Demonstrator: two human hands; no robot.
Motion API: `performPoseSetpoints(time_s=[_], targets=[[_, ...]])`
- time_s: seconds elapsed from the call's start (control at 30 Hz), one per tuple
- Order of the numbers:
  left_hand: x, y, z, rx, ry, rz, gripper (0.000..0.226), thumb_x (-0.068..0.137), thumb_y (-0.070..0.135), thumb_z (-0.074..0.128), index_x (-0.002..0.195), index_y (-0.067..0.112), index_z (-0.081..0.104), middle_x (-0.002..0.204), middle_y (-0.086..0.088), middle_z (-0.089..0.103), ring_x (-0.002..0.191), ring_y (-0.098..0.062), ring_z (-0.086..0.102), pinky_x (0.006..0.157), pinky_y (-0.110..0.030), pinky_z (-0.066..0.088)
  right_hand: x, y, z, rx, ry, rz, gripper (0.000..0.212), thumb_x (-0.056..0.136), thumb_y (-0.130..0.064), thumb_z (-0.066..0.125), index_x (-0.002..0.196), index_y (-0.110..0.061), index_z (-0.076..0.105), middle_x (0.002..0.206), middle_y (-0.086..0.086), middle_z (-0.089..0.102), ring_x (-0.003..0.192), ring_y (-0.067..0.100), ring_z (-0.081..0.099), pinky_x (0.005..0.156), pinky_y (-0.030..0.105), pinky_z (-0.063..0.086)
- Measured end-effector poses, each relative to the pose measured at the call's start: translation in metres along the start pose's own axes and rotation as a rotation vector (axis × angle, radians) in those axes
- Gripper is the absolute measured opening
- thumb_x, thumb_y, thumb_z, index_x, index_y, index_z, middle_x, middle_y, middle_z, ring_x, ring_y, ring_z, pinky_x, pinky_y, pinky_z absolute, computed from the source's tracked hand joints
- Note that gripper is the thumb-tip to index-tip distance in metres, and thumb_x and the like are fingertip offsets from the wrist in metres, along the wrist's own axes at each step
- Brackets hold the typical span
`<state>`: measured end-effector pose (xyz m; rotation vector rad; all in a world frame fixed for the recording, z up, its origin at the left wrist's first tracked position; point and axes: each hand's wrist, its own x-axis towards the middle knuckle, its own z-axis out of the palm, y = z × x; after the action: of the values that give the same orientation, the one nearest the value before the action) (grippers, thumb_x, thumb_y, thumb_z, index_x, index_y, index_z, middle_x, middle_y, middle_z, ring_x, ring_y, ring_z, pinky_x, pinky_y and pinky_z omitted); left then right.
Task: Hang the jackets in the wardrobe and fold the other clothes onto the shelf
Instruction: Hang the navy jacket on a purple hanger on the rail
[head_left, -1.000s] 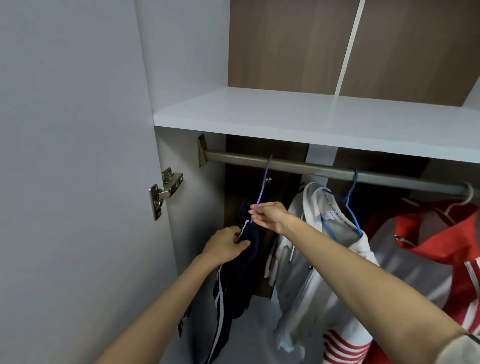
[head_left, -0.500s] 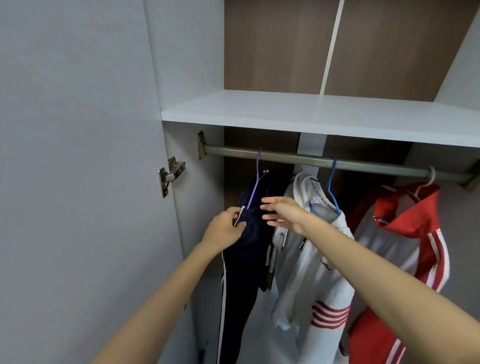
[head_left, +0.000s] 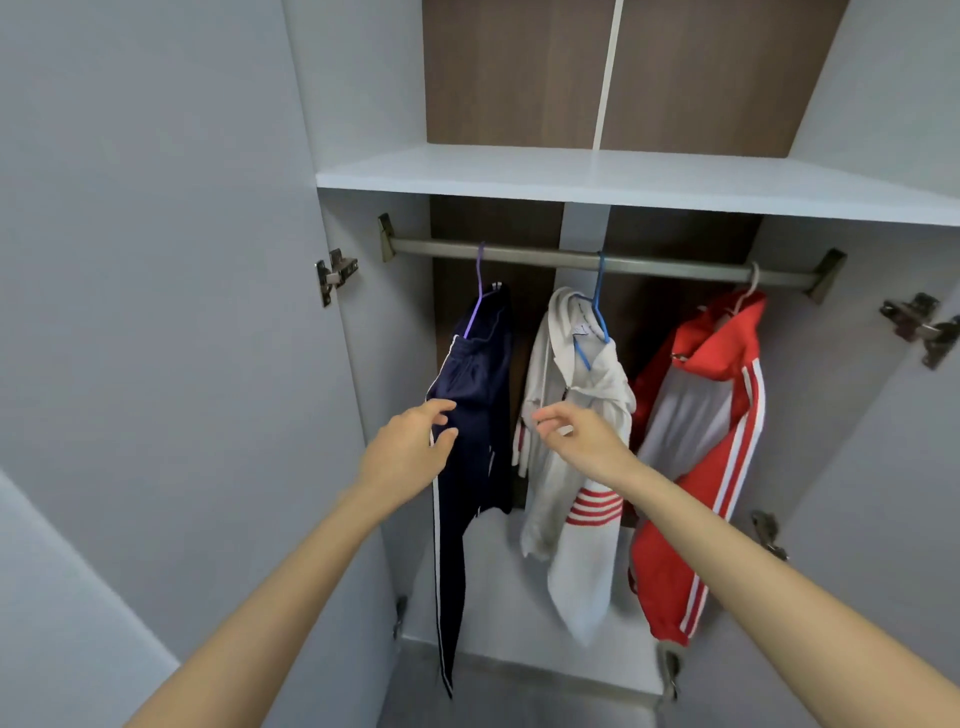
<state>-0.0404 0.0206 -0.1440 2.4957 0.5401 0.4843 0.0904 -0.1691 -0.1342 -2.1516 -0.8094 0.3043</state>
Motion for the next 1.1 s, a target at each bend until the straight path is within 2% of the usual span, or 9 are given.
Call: performPoseSetpoints(time_s=[0.07, 0.13, 0.27, 0.37, 0.47, 0.6, 0.77, 0.93, 1.1], targets=[[-0.025, 0.004, 0.002, 0.080, -0.013, 0.024, 0.039, 0.097, 0.028, 0.052, 0.136, 0.026, 0.050, 0.126, 0.007, 0.063, 0.115, -0.019, 0.058, 0.095, -0.035, 0.047, -0.028, 0.008, 0.001, -0.113, -0.006, -0.041, 0.029, 0.097, -0.014, 0.047, 0.123, -0.018, 0.060, 0.105, -0.007, 0.064, 0.081, 0.005, 0.059, 0.071, 0.012, 0.041], [-0.048, 0.009, 0.005, 0.106, -0.040, 0.058, 0.039, 0.097, 0.027, 0.053, 0.136, 0.025, 0.050, 0.126, 0.005, 0.063, 0.114, -0.019, 0.059, 0.094, -0.036, 0.047, -0.057, 0.016, 0.003, -0.231, -0.006, -0.074, 0.031, 0.097, -0.014, 0.047, 0.125, -0.019, 0.059, 0.113, -0.005, 0.063, 0.089, 0.006, 0.058, 0.068, 0.014, 0.038], [-0.086, 0.023, 0.015, 0.094, -0.131, 0.099, 0.037, 0.097, 0.029, 0.051, 0.135, 0.027, 0.051, 0.127, 0.007, 0.061, 0.115, -0.016, 0.057, 0.095, -0.036, 0.048, -0.114, 0.026, 0.008, -0.423, 0.020, -0.092, 0.036, 0.095, -0.014, 0.047, 0.128, -0.019, 0.057, 0.127, -0.002, 0.060, 0.112, 0.015, 0.057, 0.086, 0.028, 0.047], [-0.111, 0.034, 0.021, 0.137, -0.177, 0.167, 0.038, 0.098, 0.030, 0.050, 0.136, 0.028, 0.049, 0.130, 0.009, 0.059, 0.106, -0.015, 0.060, 0.089, -0.030, 0.048, -0.158, 0.030, 0.012, -0.494, 0.068, -0.038, 0.035, 0.095, -0.016, 0.049, 0.128, -0.022, 0.057, 0.131, -0.002, 0.059, 0.117, 0.020, 0.056, 0.091, 0.040, 0.049], [-0.139, 0.045, 0.021, 0.159, -0.204, 0.253, 0.039, 0.099, 0.031, 0.049, 0.137, 0.028, 0.048, 0.131, 0.008, 0.058, 0.105, -0.015, 0.061, 0.083, -0.028, 0.046, -0.208, 0.033, 0.018, -0.501, 0.124, 0.040, 0.034, 0.096, -0.018, 0.050, 0.129, -0.022, 0.056, 0.130, -0.002, 0.059, 0.115, 0.020, 0.056, 0.089, 0.037, 0.049], [-0.187, 0.055, 0.020, 0.147, -0.290, 0.378, 0.039, 0.099, 0.029, 0.047, 0.139, 0.025, 0.046, 0.132, 0.003, 0.057, 0.112, -0.018, 0.057, 0.085, -0.031, 0.046, -0.284, 0.034, 0.033, -0.492, 0.188, 0.191, 0.034, 0.096, -0.018, 0.049, 0.129, -0.023, 0.055, 0.130, -0.001, 0.058, 0.112, 0.023, 0.056, 0.090, 0.038, 0.048], [-0.253, 0.076, 0.028, 0.068, -0.432, 0.519, 0.040, 0.099, 0.029, 0.048, 0.139, 0.024, 0.047, 0.134, 0.003, 0.056, 0.116, -0.018, 0.056, 0.093, -0.034, 0.047, -0.397, 0.032, 0.049, -0.477, 0.270, 0.391, 0.036, 0.095, -0.015, 0.049, 0.129, -0.019, 0.055, 0.132, 0.004, 0.057, 0.121, 0.026, 0.052, 0.093, 0.038, 0.047], [-0.321, 0.121, 0.048, 0.039, -0.563, 0.705, 0.040, 0.099, 0.028, 0.047, 0.139, 0.023, 0.047, 0.135, -0.002, 0.055, 0.120, -0.023, 0.054, 0.096, -0.041, 0.046, -0.515, 0.023, 0.052, -0.462, 0.384, 0.616, 0.035, 0.096, -0.015, 0.048, 0.130, -0.020, 0.055, 0.132, 0.000, 0.056, 0.120, 0.023, 0.052, 0.089, 0.036, 0.048], [-0.389, 0.168, 0.072, 0.003, -0.648, 0.882, 0.041, 0.099, 0.030, 0.048, 0.139, 0.023, 0.047, 0.136, -0.002, 0.056, 0.118, -0.024, 0.056, 0.096, -0.038, 0.045, -0.610, 0.022, 0.054, -0.437, 0.486, 0.785, 0.036, 0.097, -0.014, 0.046, 0.132, -0.020, 0.053, 0.135, 0.000, 0.053, 0.123, 0.024, 0.048, 0.092, 0.039, 0.046]])
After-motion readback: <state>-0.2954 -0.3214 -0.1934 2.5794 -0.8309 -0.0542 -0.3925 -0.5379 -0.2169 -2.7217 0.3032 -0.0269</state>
